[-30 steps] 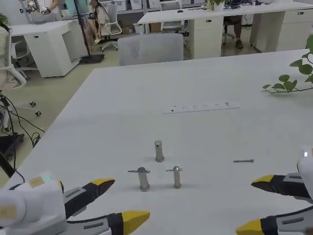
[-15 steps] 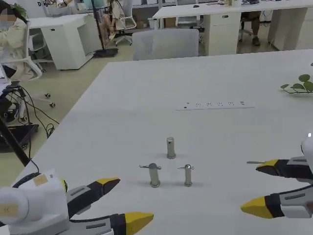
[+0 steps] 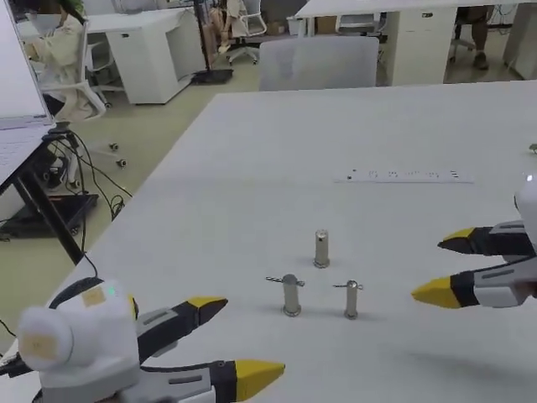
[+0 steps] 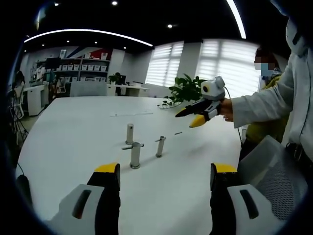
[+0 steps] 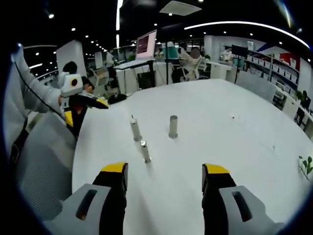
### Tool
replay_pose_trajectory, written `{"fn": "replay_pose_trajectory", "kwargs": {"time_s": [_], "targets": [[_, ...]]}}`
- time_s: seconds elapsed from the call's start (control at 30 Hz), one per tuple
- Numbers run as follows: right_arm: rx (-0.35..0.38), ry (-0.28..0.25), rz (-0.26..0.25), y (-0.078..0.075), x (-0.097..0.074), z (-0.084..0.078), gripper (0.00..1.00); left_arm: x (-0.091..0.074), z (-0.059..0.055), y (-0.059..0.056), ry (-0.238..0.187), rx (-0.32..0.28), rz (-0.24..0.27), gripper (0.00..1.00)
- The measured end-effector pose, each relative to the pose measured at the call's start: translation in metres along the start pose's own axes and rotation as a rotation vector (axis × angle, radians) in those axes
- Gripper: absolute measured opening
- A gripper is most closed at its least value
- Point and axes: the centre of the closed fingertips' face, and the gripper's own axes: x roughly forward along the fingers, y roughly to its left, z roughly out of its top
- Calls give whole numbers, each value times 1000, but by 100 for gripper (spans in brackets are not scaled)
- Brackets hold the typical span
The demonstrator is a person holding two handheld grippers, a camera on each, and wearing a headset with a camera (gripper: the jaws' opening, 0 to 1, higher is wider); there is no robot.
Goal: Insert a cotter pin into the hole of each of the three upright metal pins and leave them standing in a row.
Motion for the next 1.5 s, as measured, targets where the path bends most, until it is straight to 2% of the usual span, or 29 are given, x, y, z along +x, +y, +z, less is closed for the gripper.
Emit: {"fn": "replay_pose_trajectory", "kwargs": {"time_s": [0.2, 0.37, 0.57, 0.8, 0.97, 1.3, 1.43, 1.5], "targets": [[12, -11, 12, -15, 19, 13, 60, -1, -2, 0, 3, -4, 4, 75], [44, -44, 21, -25, 40, 29, 55, -3, -2, 3, 4, -10, 15, 75], [60, -65, 43, -24, 70, 41, 50, -3, -3, 7, 10, -11, 25, 75], [64, -51, 74, -19, 104, 43, 47, -4, -6, 9, 15, -19, 34, 74], [69, -40, 86, -18, 122, 42, 45, -5, -8, 10, 22, -18, 37, 75], [39, -16, 82, -17, 151, 42, 32, -7, -9, 11, 27, -21, 39, 74], [52, -26, 81, -16, 159, 47, 28, -9, -10, 12, 29, -21, 46, 74], [35, -17, 68, -17, 160, 46, 23, -10, -10, 12, 30, -21, 47, 74]]}}
